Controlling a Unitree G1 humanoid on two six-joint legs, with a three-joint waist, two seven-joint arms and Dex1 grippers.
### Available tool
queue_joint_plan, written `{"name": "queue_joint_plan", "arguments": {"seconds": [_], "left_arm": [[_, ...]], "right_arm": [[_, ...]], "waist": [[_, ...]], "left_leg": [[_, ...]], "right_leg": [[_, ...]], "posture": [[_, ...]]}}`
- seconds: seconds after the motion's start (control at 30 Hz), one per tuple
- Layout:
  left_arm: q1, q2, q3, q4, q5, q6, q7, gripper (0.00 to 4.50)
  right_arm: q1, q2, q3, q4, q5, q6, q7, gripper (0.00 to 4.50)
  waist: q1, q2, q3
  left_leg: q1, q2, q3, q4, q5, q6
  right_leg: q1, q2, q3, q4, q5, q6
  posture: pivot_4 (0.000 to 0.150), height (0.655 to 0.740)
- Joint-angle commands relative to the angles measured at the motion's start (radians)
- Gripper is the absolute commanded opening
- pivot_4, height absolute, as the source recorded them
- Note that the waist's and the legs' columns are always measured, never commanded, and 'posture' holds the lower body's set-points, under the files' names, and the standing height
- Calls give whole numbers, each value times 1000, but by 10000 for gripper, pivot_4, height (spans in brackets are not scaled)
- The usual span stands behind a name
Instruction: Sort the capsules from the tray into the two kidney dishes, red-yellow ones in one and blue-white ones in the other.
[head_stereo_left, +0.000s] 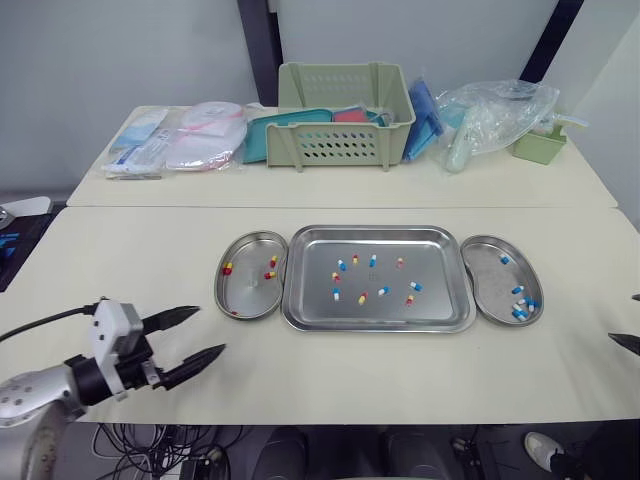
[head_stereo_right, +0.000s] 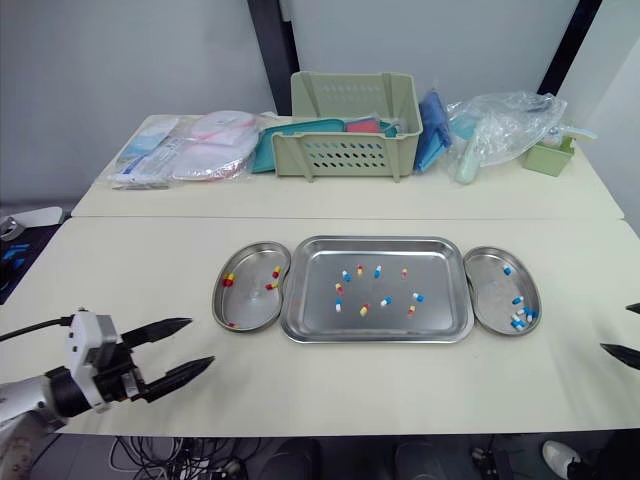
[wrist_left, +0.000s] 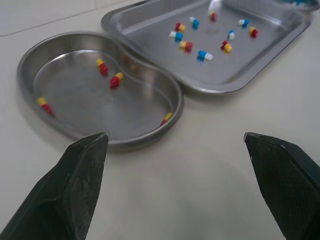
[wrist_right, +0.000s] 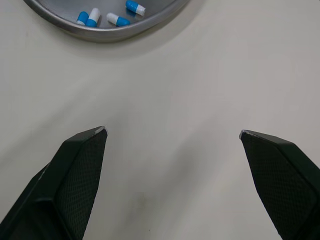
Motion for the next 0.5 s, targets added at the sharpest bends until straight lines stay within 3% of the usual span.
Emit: {"name": "queue_joint_plan", "arguments": {"seconds": [0.03,0.33,0.5], "left_arm": [[8,-43,-53,-76,-39,-34,-5,45000],[15,-163,-137,-81,-4,-171,37,45000],[30,-170,-154,-83,-5,-188,52,45000]], "right_arm": [[66,12,-84,-87,27,32,5,44759],[299,129,-267,-416,70,192,-9,44759],[436,199,-320,-789,199,422,6,44759]], "waist": [[1,0,0],[7,0,0],[9,1,0]], "left_leg": [[0,0,0,0,0,0],[0,0,0,0,0,0],[0,0,-1,0,0,0]], "right_leg": [[0,0,0,0,0,0],[1,0,0,0,0,0],[1,0,0,0,0,0]], "posture": [[1500,7400],[1500,7400],[1500,7400]]}}
